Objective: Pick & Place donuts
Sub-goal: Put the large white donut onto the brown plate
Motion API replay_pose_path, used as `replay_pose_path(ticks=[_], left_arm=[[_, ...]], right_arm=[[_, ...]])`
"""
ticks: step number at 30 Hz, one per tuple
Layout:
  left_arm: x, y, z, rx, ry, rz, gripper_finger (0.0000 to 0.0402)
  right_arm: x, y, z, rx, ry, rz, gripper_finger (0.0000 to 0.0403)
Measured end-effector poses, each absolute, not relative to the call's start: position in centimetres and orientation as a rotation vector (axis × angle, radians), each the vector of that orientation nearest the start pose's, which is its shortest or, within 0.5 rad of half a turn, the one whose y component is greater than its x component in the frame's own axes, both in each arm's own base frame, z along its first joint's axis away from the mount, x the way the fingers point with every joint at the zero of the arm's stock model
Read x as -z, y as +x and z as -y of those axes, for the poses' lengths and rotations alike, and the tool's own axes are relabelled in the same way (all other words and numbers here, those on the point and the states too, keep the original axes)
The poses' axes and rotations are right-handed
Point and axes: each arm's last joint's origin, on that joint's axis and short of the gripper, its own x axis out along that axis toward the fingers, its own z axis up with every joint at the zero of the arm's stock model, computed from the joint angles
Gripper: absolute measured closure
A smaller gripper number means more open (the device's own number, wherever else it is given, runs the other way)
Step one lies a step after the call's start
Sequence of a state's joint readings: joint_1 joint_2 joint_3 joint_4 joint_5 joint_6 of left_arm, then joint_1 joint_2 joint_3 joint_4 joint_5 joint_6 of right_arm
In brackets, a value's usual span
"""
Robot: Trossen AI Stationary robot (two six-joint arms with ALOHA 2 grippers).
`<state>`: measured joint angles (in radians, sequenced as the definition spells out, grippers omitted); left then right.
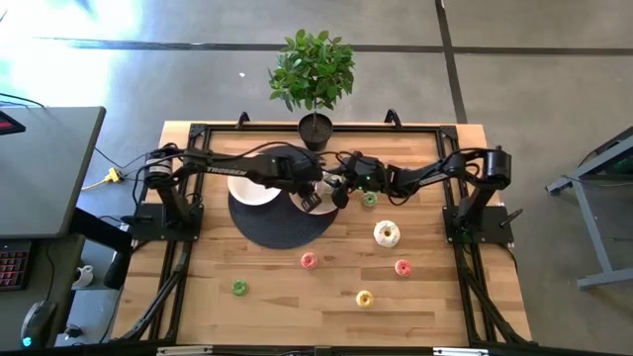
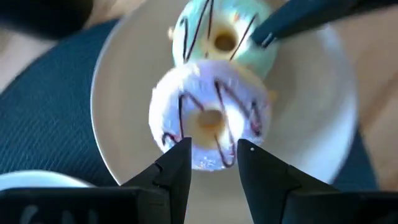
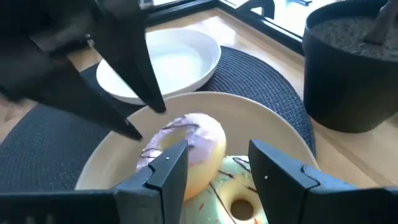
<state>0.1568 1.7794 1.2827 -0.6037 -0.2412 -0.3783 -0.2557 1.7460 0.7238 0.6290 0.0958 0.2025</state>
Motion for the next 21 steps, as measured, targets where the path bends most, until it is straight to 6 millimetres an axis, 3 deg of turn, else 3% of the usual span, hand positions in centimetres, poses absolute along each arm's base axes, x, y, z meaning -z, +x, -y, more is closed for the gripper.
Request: replay_pose_path(ticks=[5, 9, 16, 21], left_arm=[[-20.4, 35.9, -6.4, -0.572, -0.300, -1.041, 0.0275], [-20.5, 36.0, -6.3, -0.552, -0.316, -1.035, 0.0275], [-23.6, 34.8, -5.4, -0.495, -0.326, -0.977, 0.0275], [-25.5, 33.9, -3.0, -0.441, -0.271, -0.944, 0.0275]], right_arm=[[-15.7, 32.2, 8.1, 0.363, 0.201, -0.352, 0.0238], [-17.9, 31.0, 7.4, 0.355, 0.156, -0.397, 0.0238], [-22.6, 26.5, 4.6, 0.362, 0.241, -0.509, 0.0238], [-23.4, 23.6, 1.8, 0.350, 0.390, -0.646, 0.0238]])
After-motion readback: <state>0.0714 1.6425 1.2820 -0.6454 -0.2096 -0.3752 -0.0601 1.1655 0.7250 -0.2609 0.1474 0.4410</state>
